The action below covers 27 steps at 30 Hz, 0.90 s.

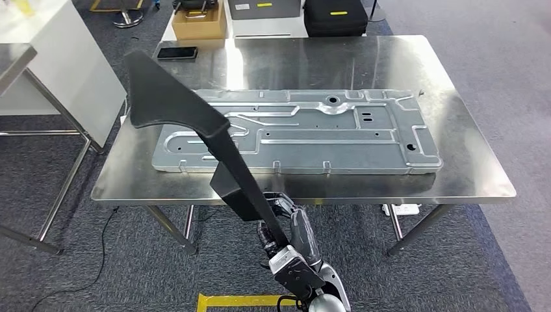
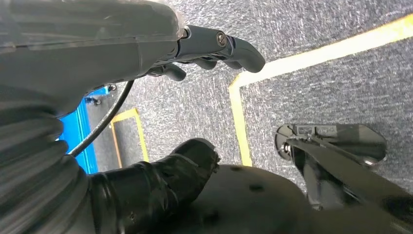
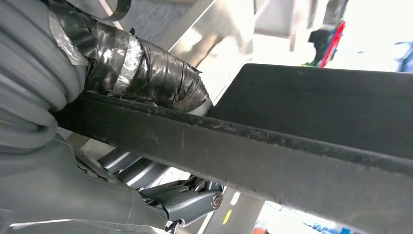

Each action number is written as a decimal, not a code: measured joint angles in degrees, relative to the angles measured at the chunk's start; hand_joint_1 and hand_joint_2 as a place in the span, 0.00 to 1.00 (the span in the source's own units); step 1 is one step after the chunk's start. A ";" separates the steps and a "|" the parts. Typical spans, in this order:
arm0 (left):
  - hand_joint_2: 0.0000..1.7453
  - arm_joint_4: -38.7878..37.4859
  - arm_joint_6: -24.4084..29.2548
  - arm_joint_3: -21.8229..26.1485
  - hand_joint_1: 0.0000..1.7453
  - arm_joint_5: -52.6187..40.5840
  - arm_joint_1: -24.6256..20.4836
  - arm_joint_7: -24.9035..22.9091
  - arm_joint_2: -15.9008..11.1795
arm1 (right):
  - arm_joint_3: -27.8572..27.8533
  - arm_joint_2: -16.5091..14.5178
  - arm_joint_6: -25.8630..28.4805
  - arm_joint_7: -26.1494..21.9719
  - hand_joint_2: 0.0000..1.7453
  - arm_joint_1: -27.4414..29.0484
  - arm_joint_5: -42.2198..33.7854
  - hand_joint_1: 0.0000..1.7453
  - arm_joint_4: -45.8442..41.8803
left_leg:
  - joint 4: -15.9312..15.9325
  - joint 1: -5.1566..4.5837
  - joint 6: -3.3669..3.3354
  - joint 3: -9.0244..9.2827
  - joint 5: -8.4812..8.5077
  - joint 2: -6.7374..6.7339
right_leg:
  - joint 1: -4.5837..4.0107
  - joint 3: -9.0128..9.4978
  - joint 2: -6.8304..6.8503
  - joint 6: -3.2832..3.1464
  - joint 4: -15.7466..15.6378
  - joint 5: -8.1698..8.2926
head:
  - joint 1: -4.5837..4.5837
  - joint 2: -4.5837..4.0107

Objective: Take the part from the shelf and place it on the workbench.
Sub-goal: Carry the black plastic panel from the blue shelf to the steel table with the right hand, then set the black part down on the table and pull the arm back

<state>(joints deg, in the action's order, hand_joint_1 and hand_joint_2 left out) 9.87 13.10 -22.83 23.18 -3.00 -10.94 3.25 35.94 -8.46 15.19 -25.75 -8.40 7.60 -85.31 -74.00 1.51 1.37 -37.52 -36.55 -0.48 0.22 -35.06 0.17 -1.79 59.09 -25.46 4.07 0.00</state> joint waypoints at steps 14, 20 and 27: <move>1.00 -0.19 -1.50 -1.79 0.00 -2.09 -0.14 -0.88 -0.33 | -1.73 -0.01 10.69 1.91 1.00 -4.37 8.68 0.96 2.19 | 15.60 -0.15 -3.05 5.07 9.73 -0.03 | 0.19 -6.09 -0.77 3.13 14.36 -7.55 | 0.14 0.00; 1.00 -0.19 -2.50 -3.21 0.00 -3.39 -0.31 -0.99 -0.33 | -2.81 -0.17 15.04 2.99 1.00 -8.30 13.03 0.96 4.61 | 15.48 -0.33 -2.29 5.60 9.12 -0.02 | 0.32 -0.93 -0.27 2.70 2.30 -0.08 | 0.12 0.00; 1.00 -0.19 -3.36 -5.38 0.00 -5.22 -0.75 -1.50 -0.32 | -8.03 -3.12 23.97 2.96 1.00 -15.45 19.72 0.96 8.69 | 10.93 -0.31 -0.29 3.57 6.07 -0.01 | 0.37 0.35 -0.38 0.44 -0.50 0.24 | 0.02 0.00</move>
<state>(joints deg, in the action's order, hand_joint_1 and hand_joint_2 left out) 9.68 9.74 -28.22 17.96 -3.76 -12.44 2.93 27.91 -11.58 39.16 -22.79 -23.85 27.32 -76.62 -63.07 1.21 1.09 -33.96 -30.48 -0.49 0.59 -34.71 -0.21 -1.35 58.59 -25.23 4.09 0.00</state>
